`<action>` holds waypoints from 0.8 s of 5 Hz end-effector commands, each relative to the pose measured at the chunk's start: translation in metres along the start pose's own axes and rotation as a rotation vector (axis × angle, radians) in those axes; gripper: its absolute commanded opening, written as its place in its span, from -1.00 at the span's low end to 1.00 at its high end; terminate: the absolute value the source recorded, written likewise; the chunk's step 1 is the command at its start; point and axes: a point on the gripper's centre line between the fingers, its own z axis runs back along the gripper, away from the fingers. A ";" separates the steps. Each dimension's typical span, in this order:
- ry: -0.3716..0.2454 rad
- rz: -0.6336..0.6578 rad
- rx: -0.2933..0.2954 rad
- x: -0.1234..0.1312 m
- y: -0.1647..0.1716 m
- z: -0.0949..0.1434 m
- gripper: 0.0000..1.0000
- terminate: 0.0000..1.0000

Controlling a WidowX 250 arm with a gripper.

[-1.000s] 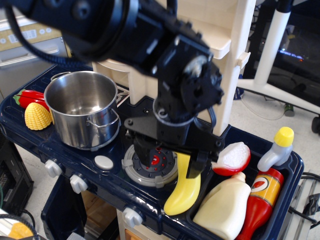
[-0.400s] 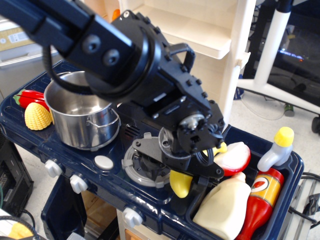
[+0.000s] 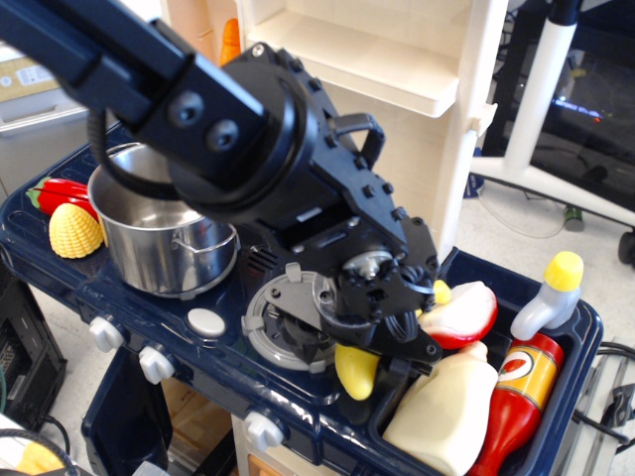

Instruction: Put banana in pot or pan

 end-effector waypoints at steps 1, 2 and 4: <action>0.044 0.153 0.060 0.014 0.007 0.035 -1.00 -1.00; 0.052 0.179 0.117 0.022 0.023 0.071 -1.00 -1.00; 0.109 0.124 0.220 0.031 0.091 0.097 -1.00 -1.00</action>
